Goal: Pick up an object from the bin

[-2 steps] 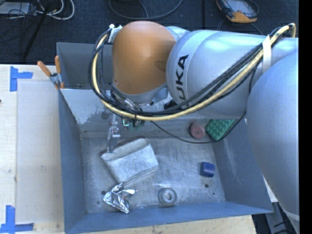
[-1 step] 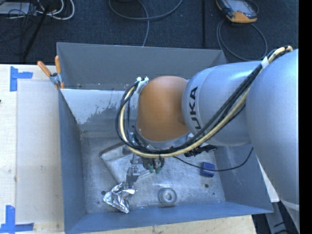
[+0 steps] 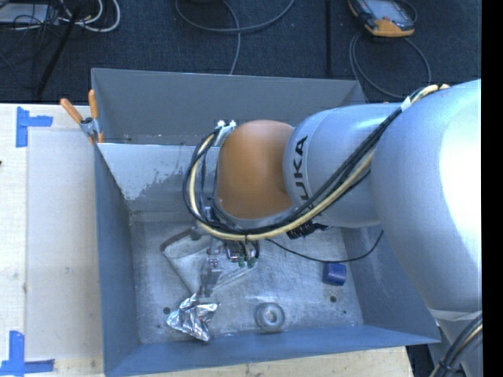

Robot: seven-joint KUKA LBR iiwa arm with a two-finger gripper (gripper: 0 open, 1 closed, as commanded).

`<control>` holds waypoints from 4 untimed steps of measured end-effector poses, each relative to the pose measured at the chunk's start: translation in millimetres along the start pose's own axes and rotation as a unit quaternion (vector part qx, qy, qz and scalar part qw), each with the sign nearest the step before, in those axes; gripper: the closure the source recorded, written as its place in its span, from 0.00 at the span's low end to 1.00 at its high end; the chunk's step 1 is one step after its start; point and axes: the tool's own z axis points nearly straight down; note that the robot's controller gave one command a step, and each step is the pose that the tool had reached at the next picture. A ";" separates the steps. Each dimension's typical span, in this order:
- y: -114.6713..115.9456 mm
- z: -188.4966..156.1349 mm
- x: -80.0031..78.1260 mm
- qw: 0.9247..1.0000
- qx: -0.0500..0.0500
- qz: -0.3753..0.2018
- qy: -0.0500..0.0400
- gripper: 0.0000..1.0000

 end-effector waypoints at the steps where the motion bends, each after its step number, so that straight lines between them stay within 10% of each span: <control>1: 38.3 -33.4 58.7 0.996 0.003 -0.086 -0.001 0.00; 2: 34.9 -2.9 61.2 0.987 0.001 -0.162 -0.011 0.00; 3: 52.1 21.4 76.6 0.961 0.002 -0.277 -0.009 0.00; 4: 48.8 22.6 80.5 0.961 0.005 -0.275 0.002 1.00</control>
Offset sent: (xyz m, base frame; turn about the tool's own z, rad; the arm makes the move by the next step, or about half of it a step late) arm -0.0589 0.0350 0.0337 -0.1706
